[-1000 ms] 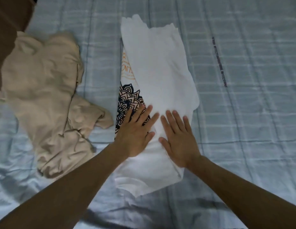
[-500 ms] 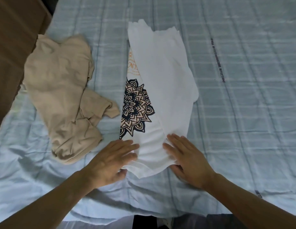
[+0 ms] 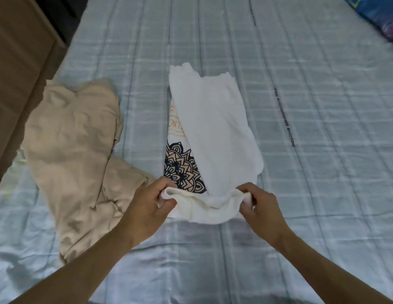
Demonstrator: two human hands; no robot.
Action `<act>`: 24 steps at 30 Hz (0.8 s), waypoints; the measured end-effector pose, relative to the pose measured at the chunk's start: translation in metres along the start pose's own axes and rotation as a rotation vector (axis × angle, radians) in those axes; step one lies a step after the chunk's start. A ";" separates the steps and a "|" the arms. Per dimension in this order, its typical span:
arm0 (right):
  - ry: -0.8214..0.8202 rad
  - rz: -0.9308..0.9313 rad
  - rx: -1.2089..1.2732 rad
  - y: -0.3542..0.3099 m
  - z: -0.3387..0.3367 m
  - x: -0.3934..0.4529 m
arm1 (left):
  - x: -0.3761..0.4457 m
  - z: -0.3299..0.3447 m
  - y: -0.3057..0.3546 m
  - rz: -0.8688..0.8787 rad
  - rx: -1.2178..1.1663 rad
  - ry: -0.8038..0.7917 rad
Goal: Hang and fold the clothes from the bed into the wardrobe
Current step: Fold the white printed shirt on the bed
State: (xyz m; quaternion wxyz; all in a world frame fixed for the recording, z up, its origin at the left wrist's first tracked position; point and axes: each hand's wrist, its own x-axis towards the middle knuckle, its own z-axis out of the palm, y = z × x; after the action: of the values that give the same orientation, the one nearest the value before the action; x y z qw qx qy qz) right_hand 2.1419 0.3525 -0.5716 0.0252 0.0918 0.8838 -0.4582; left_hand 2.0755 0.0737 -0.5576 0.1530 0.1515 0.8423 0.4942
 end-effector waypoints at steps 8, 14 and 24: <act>0.240 0.111 0.110 -0.018 -0.029 0.100 | 0.103 -0.014 0.016 -0.071 -0.164 0.277; 0.264 0.110 0.128 -0.023 -0.038 0.167 | 0.177 -0.022 0.016 -0.085 -0.050 0.414; 0.306 0.051 0.052 -0.039 -0.054 0.310 | 0.305 -0.052 0.020 -0.015 0.085 0.503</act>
State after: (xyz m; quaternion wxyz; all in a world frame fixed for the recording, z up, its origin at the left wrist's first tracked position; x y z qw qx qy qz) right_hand 1.8329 0.4178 -0.5484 -0.1005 0.1835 0.8624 -0.4610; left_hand 1.7794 0.1667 -0.5485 -0.0643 0.0237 0.8750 0.4792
